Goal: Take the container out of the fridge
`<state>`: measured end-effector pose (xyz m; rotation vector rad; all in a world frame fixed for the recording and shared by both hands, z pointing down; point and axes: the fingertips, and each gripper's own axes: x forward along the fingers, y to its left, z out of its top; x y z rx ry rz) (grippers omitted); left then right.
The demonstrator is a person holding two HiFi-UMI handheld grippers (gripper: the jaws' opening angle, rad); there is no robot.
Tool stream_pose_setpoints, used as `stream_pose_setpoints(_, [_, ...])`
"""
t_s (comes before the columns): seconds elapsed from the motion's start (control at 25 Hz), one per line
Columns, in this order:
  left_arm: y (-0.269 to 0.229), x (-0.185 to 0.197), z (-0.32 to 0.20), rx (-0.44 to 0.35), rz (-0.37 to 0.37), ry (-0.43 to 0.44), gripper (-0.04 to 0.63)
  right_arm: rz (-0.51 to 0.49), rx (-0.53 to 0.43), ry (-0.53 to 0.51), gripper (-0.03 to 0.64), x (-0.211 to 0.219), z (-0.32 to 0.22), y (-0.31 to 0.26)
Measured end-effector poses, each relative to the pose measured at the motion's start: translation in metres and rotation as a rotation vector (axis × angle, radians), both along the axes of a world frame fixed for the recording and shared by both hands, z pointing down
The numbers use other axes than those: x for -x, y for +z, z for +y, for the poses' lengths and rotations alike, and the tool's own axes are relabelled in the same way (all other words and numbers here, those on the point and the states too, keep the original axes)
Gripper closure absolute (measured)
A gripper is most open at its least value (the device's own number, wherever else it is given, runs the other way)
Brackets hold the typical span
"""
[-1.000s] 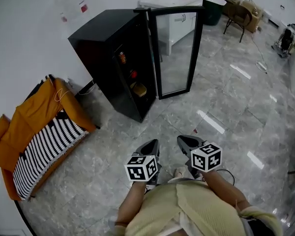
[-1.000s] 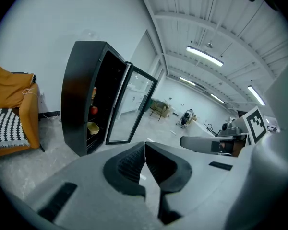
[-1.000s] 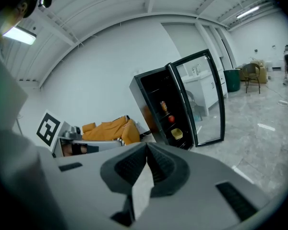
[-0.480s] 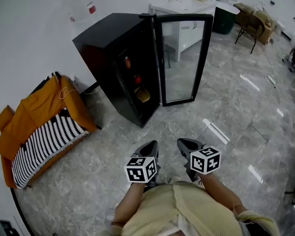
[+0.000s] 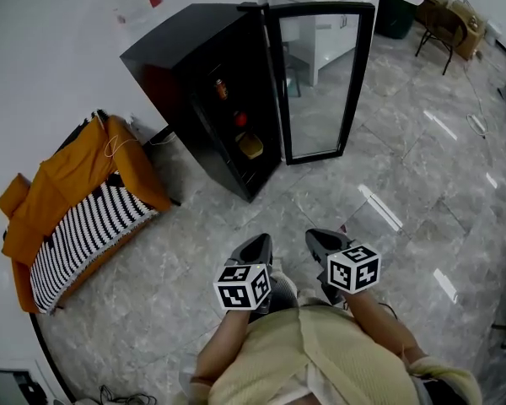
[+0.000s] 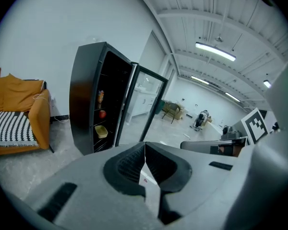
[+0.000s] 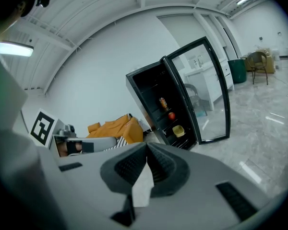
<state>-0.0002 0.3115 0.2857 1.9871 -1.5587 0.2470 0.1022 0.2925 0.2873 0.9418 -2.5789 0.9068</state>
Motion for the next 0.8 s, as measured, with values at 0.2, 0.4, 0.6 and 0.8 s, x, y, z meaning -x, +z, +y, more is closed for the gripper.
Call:
stream_pose_setpoints(0.2, [0.004, 0.009, -0.017, 0.003, 0.006, -0.018, 0.572, 0.014, 0.006, 0.036, 0.588, -0.009, -0.013, 0.006])
stream_pose_setpoints(0.4, [0.009, 0.008, -0.039, 0.013, 0.02, 0.001, 0.572, 0.031, 0.006, 0.07, 0.588, -0.014, -0.034, 0.006])
stream_pose_setpoints(0.6, [0.015, 0.01, -0.058, 0.036, 0.03, 0.021, 0.572, 0.051, 0.022, 0.104, 0.588, -0.017, -0.058, 0.012])
stream_pose_setpoints(0.8, [0.019, 0.027, -0.087, 0.053, 0.041, 0.014, 0.572, 0.062, 0.037, 0.095, 0.588, 0.0, -0.084, 0.015])
